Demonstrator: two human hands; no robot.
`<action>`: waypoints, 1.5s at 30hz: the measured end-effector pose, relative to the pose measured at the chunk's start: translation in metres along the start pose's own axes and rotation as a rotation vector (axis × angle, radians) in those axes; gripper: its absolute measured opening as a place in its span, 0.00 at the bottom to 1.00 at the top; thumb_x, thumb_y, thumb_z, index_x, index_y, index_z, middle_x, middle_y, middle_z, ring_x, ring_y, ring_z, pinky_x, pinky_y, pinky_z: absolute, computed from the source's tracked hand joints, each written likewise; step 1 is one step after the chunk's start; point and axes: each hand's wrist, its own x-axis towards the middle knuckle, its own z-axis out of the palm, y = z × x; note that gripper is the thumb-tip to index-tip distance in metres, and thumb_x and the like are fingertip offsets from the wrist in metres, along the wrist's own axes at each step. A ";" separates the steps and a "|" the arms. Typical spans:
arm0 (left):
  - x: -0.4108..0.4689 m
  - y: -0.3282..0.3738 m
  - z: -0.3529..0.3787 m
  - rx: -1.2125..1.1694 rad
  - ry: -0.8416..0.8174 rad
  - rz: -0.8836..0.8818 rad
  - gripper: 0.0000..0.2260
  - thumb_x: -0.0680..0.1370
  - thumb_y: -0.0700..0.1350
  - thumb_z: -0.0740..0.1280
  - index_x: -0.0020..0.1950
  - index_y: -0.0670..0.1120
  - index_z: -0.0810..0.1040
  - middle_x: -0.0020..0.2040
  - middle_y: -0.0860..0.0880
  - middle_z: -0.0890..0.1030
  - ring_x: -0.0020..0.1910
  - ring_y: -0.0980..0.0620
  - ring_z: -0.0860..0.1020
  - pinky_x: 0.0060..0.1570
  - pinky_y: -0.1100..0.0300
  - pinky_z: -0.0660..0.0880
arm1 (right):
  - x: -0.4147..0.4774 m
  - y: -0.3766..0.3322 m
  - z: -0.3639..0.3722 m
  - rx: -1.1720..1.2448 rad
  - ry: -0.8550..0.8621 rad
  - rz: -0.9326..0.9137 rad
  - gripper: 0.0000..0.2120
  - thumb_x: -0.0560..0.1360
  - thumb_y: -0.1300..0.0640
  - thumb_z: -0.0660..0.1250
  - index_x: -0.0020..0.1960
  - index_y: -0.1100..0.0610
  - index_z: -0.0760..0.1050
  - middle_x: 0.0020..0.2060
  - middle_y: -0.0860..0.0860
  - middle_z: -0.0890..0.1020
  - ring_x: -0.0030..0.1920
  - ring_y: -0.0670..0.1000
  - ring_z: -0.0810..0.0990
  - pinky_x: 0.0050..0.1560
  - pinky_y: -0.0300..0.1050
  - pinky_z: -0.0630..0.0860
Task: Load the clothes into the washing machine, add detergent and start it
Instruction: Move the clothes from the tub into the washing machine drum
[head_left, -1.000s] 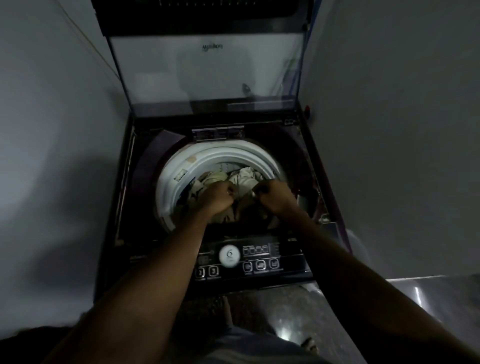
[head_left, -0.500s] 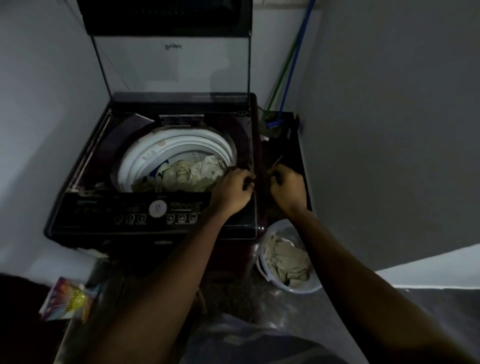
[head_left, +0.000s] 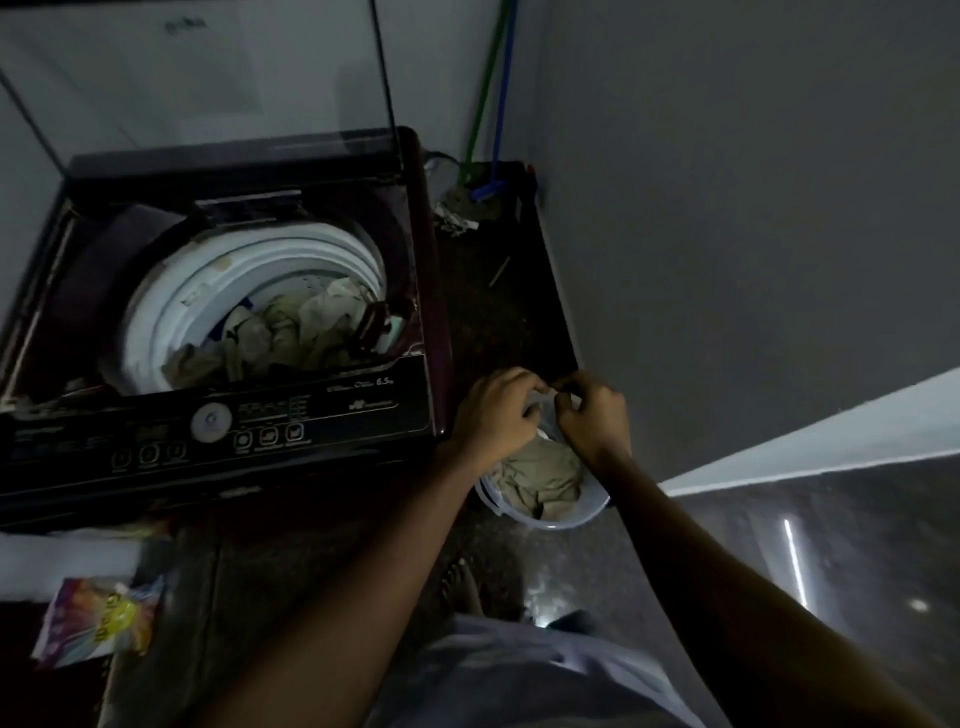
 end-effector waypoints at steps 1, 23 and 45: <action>0.001 -0.002 0.007 -0.004 -0.021 -0.009 0.13 0.78 0.42 0.65 0.61 0.47 0.79 0.61 0.51 0.78 0.60 0.49 0.76 0.57 0.54 0.73 | -0.003 0.006 0.001 0.005 -0.005 0.031 0.09 0.73 0.61 0.65 0.51 0.57 0.81 0.47 0.54 0.84 0.47 0.54 0.81 0.43 0.44 0.76; 0.014 -0.087 0.275 -0.192 -0.089 -0.477 0.11 0.74 0.45 0.72 0.56 0.46 0.81 0.53 0.47 0.83 0.52 0.44 0.80 0.49 0.54 0.77 | 0.028 0.262 0.103 -0.178 -0.498 -0.062 0.14 0.78 0.62 0.62 0.60 0.56 0.80 0.58 0.53 0.82 0.57 0.56 0.79 0.53 0.45 0.74; 0.041 -0.229 0.443 -0.160 -0.231 -0.605 0.11 0.77 0.48 0.63 0.58 0.51 0.80 0.57 0.49 0.82 0.56 0.45 0.79 0.55 0.48 0.76 | 0.055 0.405 0.278 -0.407 -0.768 0.113 0.14 0.78 0.55 0.60 0.61 0.57 0.76 0.59 0.58 0.78 0.60 0.61 0.77 0.55 0.52 0.74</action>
